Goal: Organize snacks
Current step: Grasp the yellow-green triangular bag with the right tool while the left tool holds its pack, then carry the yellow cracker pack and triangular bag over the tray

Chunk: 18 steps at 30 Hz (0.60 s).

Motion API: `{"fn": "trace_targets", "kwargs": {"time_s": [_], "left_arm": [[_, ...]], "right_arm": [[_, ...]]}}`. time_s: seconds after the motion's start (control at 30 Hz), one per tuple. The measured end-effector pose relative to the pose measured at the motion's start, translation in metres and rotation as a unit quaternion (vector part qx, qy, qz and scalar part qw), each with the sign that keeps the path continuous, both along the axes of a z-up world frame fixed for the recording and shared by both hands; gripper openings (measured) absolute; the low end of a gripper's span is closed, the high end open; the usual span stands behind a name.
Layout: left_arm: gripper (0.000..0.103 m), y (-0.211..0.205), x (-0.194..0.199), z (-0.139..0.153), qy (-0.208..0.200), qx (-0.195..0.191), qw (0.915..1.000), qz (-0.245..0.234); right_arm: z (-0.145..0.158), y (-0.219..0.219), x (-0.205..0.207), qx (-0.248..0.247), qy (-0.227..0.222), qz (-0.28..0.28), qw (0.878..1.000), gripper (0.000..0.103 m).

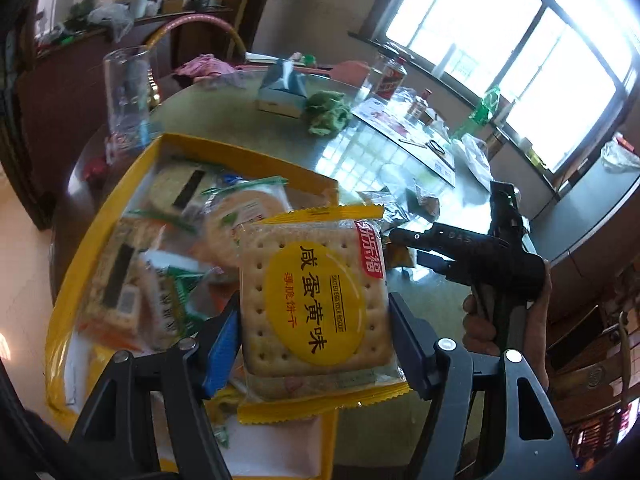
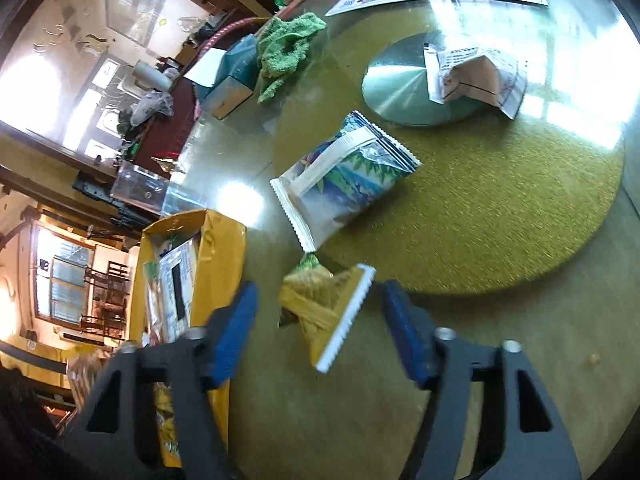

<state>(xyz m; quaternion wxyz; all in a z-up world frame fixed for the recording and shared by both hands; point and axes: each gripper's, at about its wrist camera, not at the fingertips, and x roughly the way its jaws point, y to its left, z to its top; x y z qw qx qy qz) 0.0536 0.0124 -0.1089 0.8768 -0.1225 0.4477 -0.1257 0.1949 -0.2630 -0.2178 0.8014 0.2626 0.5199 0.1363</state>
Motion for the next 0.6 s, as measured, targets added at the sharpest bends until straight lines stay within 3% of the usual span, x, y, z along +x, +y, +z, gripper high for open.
{"fn": "trace_targets", "kwargs": {"time_s": [0.03, 0.17, 0.4, 0.6], "left_arm": [[0.069, 0.004, -0.003, 0.000, -0.002, 0.000, 1.0000, 0.003], [0.069, 0.022, -0.011, -0.004, 0.000, -0.010, 0.9999, 0.014], [0.068, 0.057, -0.029, -0.016, 0.010, -0.026, 0.9987, 0.042], [0.068, 0.087, -0.045, -0.017, 0.015, -0.024, 0.9971, 0.071]], "right_arm": [[-0.001, 0.003, 0.001, -0.007, 0.001, 0.000, 1.000, 0.043], [-0.003, 0.011, -0.009, -0.014, -0.006, -0.003, 1.000, 0.035], [0.001, 0.013, -0.052, -0.013, -0.029, -0.013, 0.999, 0.030], [0.044, 0.037, -0.119, -0.011, -0.110, 0.014, 0.994, 0.029]]}}
